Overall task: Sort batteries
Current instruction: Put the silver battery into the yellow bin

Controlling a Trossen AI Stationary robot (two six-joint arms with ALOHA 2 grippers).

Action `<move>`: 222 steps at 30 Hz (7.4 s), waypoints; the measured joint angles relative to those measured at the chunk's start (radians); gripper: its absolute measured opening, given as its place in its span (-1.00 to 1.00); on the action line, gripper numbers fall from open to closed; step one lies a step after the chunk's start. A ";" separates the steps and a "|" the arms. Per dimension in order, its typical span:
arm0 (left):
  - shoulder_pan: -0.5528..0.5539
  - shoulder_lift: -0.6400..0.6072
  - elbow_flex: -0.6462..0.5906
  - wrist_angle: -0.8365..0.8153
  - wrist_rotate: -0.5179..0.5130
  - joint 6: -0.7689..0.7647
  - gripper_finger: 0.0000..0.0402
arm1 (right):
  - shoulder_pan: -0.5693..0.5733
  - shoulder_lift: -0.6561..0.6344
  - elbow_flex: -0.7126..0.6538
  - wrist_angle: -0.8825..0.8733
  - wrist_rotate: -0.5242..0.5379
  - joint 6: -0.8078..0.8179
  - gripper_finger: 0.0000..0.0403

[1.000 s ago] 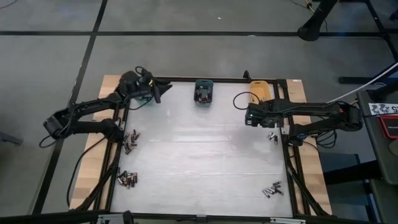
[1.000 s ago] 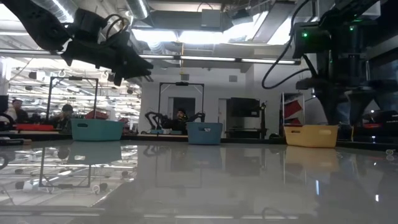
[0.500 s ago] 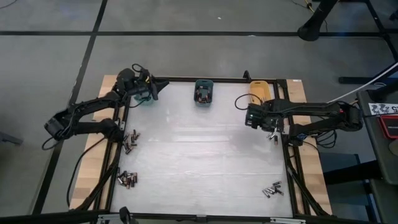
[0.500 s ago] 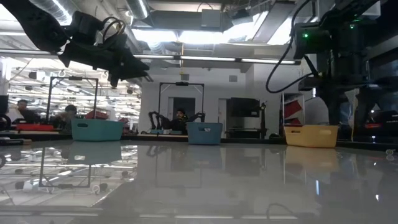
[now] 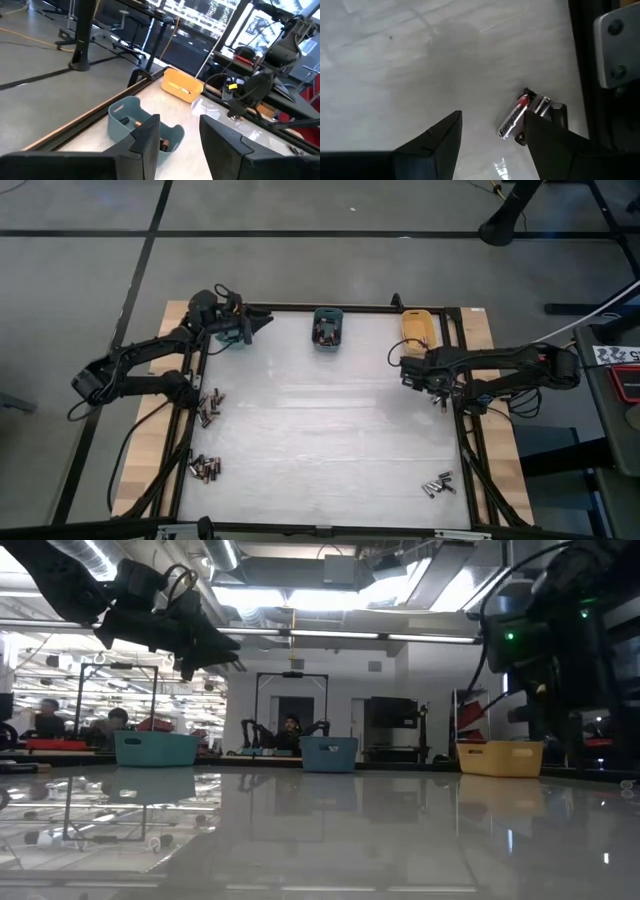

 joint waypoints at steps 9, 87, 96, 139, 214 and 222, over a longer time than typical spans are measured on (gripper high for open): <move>0.000 0.000 0.000 0.000 -0.002 -0.112 -0.36 | 0.000 0.000 -0.029 0.040 -0.001 0.003 0.05; -0.137 0.000 0.000 -0.013 0.011 -0.202 -0.36 | -0.265 0.415 0.249 -0.186 -0.018 -1.682 -0.50; -0.146 0.000 0.000 -0.012 -0.027 -0.210 -0.36 | -0.186 0.512 0.199 -0.072 0.034 -1.733 -0.50; -0.146 0.000 0.000 -0.013 -0.094 -0.210 -0.36 | -0.648 0.432 0.702 -0.003 0.103 -1.636 -0.90; -0.177 0.000 0.000 -0.103 -0.091 -0.118 -0.36 | 0.154 0.378 0.200 -0.231 -0.056 -1.581 0.02; -0.177 0.000 0.000 -0.103 -0.091 -0.134 -0.36 | 0.170 0.523 0.164 -0.153 -0.052 -1.555 0.02</move>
